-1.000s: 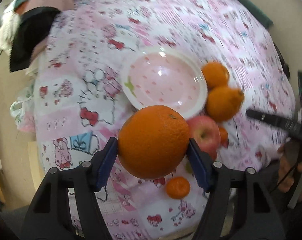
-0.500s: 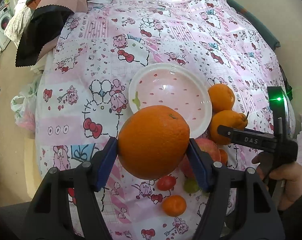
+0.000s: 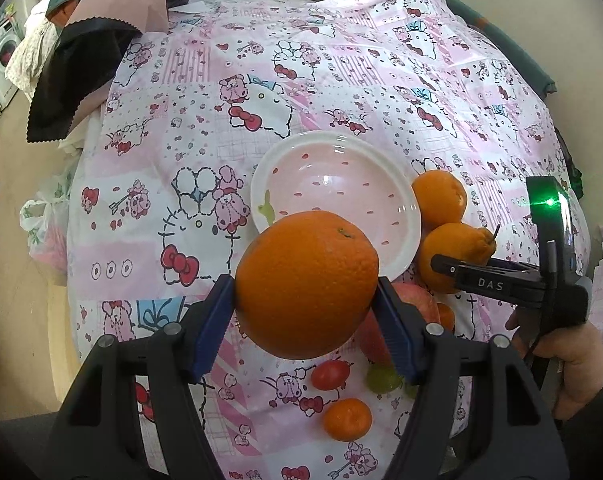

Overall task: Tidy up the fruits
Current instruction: 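Lift the large orange with the left tool while the right tool grasps the stemmed mandarin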

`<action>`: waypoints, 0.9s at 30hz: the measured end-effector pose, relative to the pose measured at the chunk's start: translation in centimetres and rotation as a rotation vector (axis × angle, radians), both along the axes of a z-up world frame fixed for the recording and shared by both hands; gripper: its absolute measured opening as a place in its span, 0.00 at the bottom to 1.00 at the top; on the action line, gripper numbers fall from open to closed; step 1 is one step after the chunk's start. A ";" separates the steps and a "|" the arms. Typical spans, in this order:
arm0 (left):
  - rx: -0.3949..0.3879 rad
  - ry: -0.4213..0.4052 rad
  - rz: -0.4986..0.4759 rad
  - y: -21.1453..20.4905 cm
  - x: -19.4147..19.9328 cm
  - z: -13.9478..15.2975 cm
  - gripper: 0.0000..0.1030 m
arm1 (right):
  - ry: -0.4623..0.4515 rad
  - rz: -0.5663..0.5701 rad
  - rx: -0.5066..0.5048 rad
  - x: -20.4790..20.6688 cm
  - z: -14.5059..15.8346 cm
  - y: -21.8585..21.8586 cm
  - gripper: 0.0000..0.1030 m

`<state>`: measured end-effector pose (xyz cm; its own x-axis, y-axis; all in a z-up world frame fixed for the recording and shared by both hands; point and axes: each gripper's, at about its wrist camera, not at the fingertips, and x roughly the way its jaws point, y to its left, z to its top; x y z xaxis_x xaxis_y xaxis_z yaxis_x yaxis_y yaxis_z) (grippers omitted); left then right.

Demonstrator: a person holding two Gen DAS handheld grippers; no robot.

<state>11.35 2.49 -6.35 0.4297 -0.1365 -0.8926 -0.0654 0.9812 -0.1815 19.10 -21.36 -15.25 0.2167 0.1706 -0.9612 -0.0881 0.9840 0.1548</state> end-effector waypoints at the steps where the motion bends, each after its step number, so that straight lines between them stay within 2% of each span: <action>1: 0.004 -0.004 -0.003 -0.1 0.0 0.0 0.64 | -0.002 -0.003 0.007 -0.2 0.2 -0.2 0.77; 14: 0.068 -0.062 -0.021 -0.5 -0.3 0.2 0.64 | -0.036 -0.033 0.089 -2.7 2.2 -2.4 0.75; 21: 0.070 -0.100 -0.035 -0.9 -0.8 0.6 0.64 | -0.108 -0.019 0.132 -4.7 4.8 -3.7 0.75; 27: 0.072 -0.139 -0.037 -1.0 -1.1 1.2 0.64 | -0.193 0.002 0.211 -5.1 7.4 -3.6 0.75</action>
